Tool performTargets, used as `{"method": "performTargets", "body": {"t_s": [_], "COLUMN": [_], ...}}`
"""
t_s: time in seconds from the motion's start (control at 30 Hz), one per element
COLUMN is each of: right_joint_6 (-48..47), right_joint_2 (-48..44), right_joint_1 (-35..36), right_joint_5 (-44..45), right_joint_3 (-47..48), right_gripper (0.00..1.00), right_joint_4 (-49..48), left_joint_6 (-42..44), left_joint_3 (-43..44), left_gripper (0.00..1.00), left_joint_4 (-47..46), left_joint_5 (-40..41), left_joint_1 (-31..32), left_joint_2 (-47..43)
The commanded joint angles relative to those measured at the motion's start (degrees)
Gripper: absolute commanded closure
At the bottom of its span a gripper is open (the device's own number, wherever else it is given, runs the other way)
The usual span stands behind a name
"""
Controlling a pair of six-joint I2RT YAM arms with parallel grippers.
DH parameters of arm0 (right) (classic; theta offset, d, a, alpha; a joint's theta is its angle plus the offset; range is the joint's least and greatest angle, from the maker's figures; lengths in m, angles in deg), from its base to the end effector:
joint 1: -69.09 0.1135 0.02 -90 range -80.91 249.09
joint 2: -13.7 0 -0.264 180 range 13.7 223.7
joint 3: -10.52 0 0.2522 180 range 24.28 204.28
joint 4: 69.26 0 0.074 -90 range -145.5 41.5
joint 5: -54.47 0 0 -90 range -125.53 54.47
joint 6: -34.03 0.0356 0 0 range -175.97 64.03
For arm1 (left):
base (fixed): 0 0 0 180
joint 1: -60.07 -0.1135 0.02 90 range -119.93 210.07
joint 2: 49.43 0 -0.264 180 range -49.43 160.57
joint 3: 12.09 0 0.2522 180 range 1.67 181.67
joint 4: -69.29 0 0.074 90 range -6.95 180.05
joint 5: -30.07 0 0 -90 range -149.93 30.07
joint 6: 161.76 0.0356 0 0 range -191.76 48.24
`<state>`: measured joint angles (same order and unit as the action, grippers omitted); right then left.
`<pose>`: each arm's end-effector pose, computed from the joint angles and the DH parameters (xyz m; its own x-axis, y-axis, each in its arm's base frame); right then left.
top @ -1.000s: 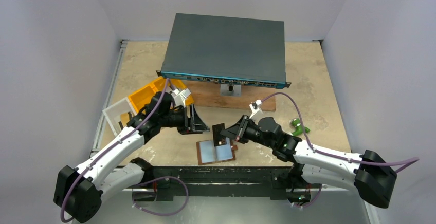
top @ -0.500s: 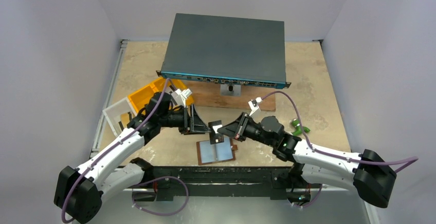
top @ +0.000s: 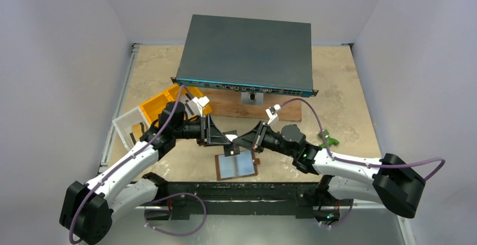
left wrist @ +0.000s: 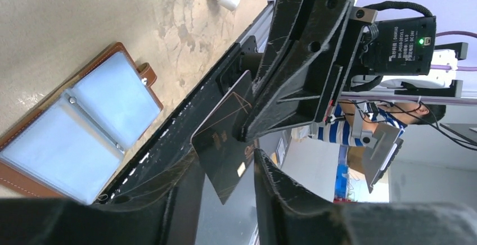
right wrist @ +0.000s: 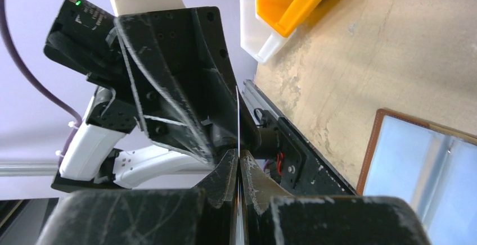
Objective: Take the credit cards out of the card holder
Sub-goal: Remove the credit card from the card holder, then place the credit card in the storage box.
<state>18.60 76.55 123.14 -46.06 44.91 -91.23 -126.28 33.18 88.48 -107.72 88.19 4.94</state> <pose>0.1295 0.1897 0.2159 -0.8876 0.3903 -0.2444 -0.1762 0.2027 0.9633 0.1652 -0.1182 0.2418 -0.9689 -0.1025 -0.2252 0.1773 0.3474 -0.9208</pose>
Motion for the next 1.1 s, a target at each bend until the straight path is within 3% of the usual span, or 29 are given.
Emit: {"method": "performTargets", "body": {"t_s": [0.0,0.17,0.23,0.47,0.6,0.83,1.07], "right_joint_6": [0.43,0.15,-0.14,-3.9,-6.95,-10.66,-14.9], "right_joint_2": [1.03,1.85,1.93,-0.78,-3.91,-7.9,-8.53], "right_joint_1": [-0.18,-0.16,-0.16,-0.14,-0.14,-0.11,-0.17], "right_joint_5": [-1.85,-2.21,-2.22,1.38,4.71,9.54,10.89], "right_joint_3": [2.93,3.1,3.18,6.18,8.59,10.62,12.67], "right_gripper": [1.0,1.0,0.98,0.29,0.06,0.01,0.01], "right_joint_4": [-5.14,-5.28,-4.72,7.9,18.35,28.69,33.69], "left_joint_6": [-2.32,-3.0,-3.17,-1.9,2.62,8.72,6.17], "left_joint_3": [-0.9,-1.09,-1.1,-0.72,1.03,7.12,11.86], "left_gripper": [0.68,0.96,1.0,1.0,1.0,1.0,1.0], "left_joint_4": [-7.05,-7.74,-7.72,-1.63,10.43,34.74,49.01], "left_joint_5": [-3.14,-3.28,-3.03,0.86,7.95,28.39,52.26], "left_joint_1": [-0.08,-0.1,-0.08,-0.14,-0.19,-0.43,-0.86], "left_joint_2": [-0.29,-0.53,-0.65,-2.65,-5.48,-10.47,-10.44]}}
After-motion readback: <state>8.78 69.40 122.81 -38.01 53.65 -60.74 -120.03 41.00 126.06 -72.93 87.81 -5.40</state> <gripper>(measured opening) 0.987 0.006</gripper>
